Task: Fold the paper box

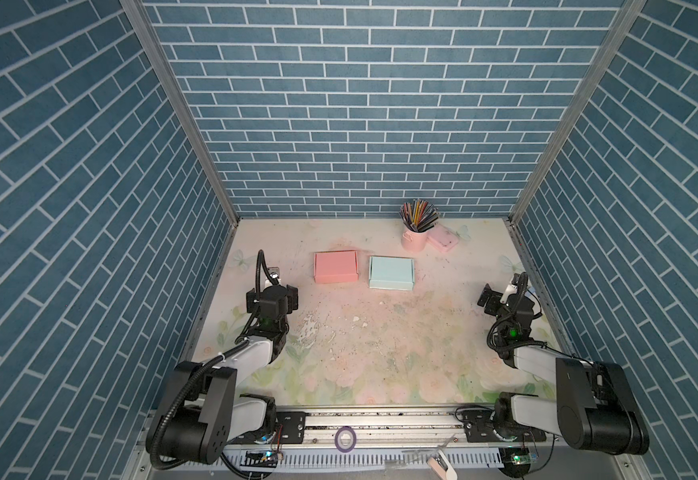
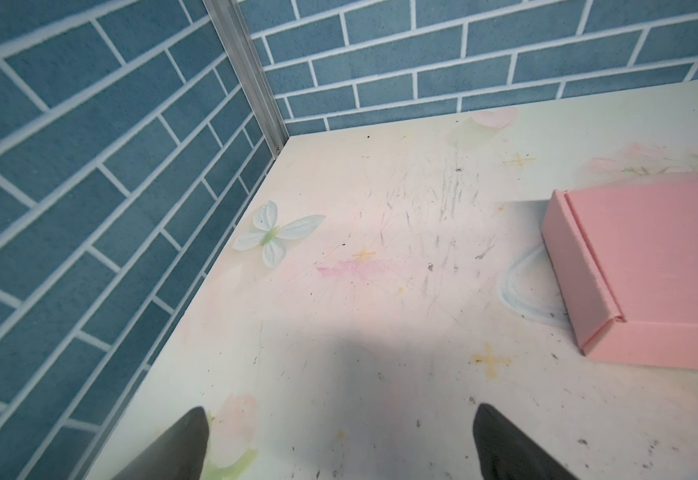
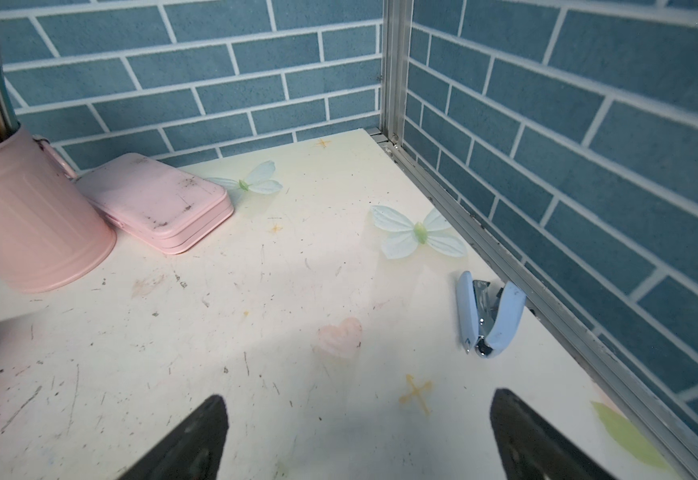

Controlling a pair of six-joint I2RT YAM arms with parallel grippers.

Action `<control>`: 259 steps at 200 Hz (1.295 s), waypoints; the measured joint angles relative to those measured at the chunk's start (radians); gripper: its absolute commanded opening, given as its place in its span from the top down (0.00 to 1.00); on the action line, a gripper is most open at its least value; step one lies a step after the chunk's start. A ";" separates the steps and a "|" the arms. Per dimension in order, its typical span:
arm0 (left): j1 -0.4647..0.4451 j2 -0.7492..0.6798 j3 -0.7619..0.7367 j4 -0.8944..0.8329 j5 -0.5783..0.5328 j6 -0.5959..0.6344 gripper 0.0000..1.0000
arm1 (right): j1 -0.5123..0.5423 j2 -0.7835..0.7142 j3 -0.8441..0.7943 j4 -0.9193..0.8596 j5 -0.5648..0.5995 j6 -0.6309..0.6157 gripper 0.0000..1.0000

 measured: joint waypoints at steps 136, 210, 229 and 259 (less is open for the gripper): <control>0.064 0.161 0.000 0.214 0.127 0.019 0.01 | -0.060 0.212 0.050 0.129 -0.108 -0.001 0.01; 0.077 0.238 0.000 0.301 0.160 0.019 0.01 | -0.060 0.243 0.050 0.161 -0.139 -0.019 0.01; 0.077 0.243 0.000 0.312 0.167 0.020 0.01 | -0.060 0.243 0.050 0.161 -0.142 -0.019 0.01; 0.077 0.243 0.000 0.329 0.175 0.021 0.00 | -0.060 0.243 0.054 0.162 -0.147 -0.021 0.01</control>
